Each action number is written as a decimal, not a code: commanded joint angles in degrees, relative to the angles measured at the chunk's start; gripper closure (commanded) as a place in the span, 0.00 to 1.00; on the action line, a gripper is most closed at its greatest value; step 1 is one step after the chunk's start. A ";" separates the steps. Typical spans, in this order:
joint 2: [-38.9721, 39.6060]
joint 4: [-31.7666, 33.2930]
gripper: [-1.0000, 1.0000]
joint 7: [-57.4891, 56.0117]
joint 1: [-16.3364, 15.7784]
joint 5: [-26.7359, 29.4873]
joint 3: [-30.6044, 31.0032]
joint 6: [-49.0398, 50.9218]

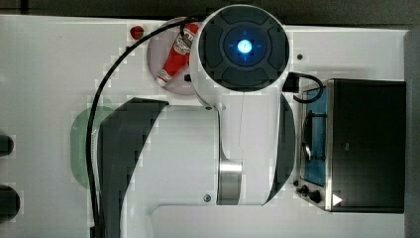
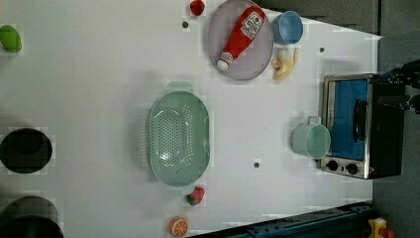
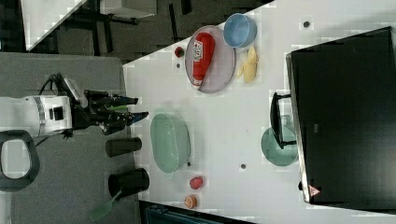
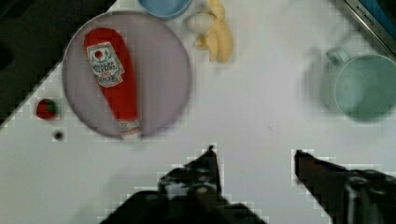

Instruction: Drag strainer left to right.

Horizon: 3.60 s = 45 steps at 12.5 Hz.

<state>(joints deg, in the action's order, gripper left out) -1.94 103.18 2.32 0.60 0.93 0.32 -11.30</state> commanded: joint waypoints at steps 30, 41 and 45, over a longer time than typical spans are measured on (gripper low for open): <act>25.26 26.23 0.00 81.78 -2.26 -10.29 34.28 -47.56; 30.79 27.17 0.00 81.96 -4.58 -15.34 25.16 -54.21; 28.30 29.74 0.00 79.16 -1.94 -15.33 23.57 -54.35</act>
<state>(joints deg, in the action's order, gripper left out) 29.10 132.83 82.53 -3.26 -15.12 24.30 -65.63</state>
